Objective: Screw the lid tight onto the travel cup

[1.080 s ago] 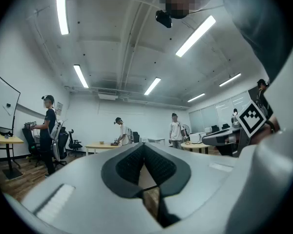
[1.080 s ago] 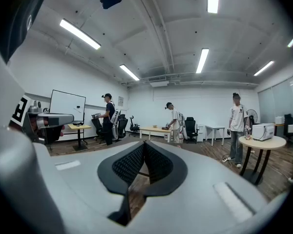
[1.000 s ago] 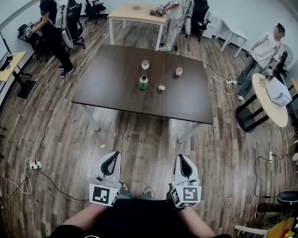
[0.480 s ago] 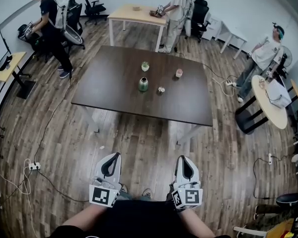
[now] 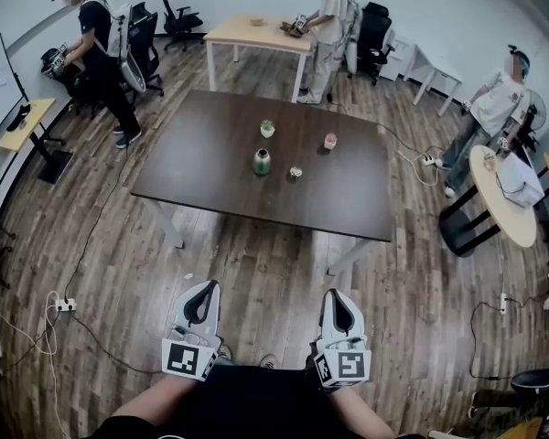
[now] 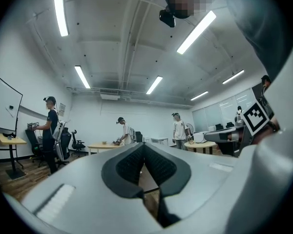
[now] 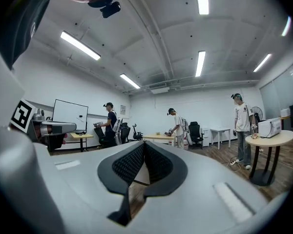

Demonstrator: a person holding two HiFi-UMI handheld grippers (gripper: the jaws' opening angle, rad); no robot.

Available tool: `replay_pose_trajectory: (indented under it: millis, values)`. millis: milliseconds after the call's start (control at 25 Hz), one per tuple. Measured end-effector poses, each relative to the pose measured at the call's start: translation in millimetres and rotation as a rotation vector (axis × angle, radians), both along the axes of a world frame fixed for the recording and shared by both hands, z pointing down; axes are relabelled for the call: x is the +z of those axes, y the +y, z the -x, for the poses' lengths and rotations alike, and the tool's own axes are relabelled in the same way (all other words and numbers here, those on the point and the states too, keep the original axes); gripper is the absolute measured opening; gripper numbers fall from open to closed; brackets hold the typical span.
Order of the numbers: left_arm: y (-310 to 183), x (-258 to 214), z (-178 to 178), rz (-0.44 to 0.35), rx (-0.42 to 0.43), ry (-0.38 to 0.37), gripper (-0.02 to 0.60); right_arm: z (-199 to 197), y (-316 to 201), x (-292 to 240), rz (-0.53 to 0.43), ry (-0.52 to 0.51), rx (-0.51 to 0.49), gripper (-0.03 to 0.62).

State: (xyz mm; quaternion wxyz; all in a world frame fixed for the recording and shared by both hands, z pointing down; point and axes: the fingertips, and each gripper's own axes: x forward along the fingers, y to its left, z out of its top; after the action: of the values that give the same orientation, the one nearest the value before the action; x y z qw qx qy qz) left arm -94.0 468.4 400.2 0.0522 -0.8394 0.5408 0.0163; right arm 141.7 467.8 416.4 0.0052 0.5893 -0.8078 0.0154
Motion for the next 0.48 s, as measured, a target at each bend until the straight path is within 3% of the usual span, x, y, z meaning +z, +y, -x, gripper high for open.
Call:
replay_pose_trajectory:
  millis: [280,480]
  values:
    - [-33,-2,-31,-0.014,-0.037,-0.020,-0.002,-38,-35,9,-0.006,-0.043,-0.026,0.009]
    - [-89,0,-34,-0.028,-0.033,-0.005,-0.002,-42,-83,19,-0.007,-0.034,-0.032,0.009]
